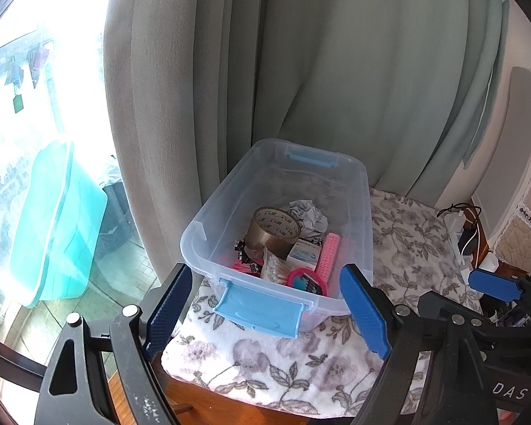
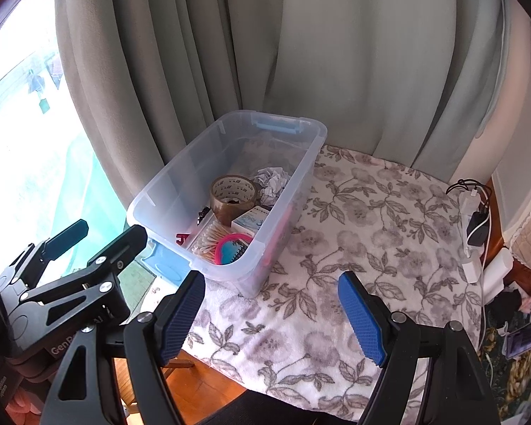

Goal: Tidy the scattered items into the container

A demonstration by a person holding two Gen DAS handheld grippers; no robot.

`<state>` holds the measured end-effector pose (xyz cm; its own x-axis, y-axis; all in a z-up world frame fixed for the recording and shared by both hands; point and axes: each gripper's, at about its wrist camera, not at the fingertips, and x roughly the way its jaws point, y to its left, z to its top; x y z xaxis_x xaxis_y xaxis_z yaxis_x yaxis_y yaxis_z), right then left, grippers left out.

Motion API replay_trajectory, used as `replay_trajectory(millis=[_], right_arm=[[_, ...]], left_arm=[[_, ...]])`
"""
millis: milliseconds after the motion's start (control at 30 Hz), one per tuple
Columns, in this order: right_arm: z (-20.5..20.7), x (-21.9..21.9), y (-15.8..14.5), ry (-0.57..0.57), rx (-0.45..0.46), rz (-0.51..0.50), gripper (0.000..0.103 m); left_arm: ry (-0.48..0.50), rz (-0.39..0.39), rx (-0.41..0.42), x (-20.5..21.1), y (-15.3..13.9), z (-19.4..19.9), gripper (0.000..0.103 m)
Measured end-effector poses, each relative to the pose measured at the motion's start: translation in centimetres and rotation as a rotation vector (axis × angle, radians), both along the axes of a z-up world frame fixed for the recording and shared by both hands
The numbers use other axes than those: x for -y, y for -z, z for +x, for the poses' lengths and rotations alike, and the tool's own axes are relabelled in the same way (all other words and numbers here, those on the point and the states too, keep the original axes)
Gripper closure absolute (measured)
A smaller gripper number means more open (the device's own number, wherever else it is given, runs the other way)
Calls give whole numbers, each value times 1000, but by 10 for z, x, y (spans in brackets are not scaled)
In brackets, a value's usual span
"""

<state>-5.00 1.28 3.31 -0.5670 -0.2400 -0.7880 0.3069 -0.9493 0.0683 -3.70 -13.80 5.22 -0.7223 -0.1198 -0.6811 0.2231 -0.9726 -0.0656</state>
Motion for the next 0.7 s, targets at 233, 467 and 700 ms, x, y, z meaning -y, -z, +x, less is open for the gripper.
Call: replay_trajectory(millis=[233, 467, 700], right_arm=[[2, 1, -1, -2, -1, -3, 22], [2, -1, 0, 0, 0, -6, 22], [6, 3, -1, 12, 1, -7, 22]], left_arm=[[-1, 21, 7, 2, 1, 1, 17], [2, 20, -2, 1, 1, 2, 17], [0, 8, -15, 1, 0, 2, 17]])
